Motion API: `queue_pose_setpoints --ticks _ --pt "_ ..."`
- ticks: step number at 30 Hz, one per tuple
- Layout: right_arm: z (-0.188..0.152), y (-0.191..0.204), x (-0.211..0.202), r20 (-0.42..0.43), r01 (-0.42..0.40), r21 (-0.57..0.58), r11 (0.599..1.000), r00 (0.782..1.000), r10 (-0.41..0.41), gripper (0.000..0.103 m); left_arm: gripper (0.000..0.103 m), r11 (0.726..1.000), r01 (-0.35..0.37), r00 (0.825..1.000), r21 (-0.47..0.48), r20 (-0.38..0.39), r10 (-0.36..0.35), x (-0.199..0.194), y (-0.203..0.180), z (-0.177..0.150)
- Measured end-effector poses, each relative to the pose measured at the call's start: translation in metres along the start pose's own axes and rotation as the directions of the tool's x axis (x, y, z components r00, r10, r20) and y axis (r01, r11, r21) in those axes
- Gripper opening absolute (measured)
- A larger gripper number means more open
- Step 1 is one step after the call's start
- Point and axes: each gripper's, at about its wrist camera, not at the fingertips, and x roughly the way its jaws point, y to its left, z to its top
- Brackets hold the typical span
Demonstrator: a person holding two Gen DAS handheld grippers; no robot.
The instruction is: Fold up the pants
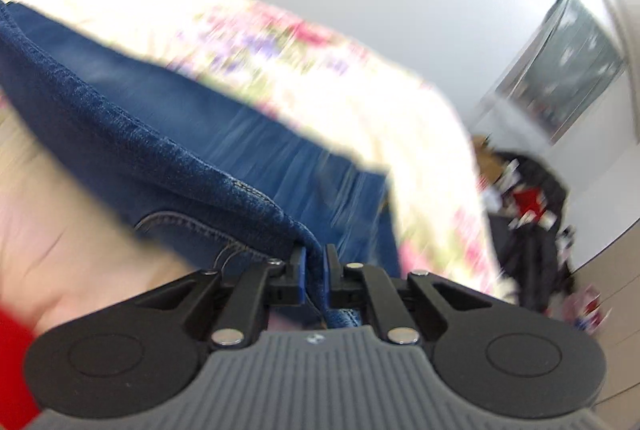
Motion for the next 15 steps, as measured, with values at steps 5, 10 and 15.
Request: queue_pose_setpoints --ticks 5,10,15 --pt "0.066 -0.002 0.071 -0.013 0.058 -0.017 0.998 0.998 -0.059 0.000 0.003 1.000 -0.022 0.999 0.020 -0.034 0.022 0.044 -0.007 0.019" --pt "0.105 0.003 0.158 -0.041 0.092 -0.047 0.995 0.995 -0.094 0.000 0.003 0.999 -0.030 0.997 0.027 -0.068 0.032 0.109 -0.014 0.042" --pt "0.119 0.014 0.247 -0.113 0.066 -0.056 0.996 0.991 -0.072 0.000 0.003 0.993 -0.031 0.991 0.114 -0.125 0.045 0.176 -0.039 0.056"
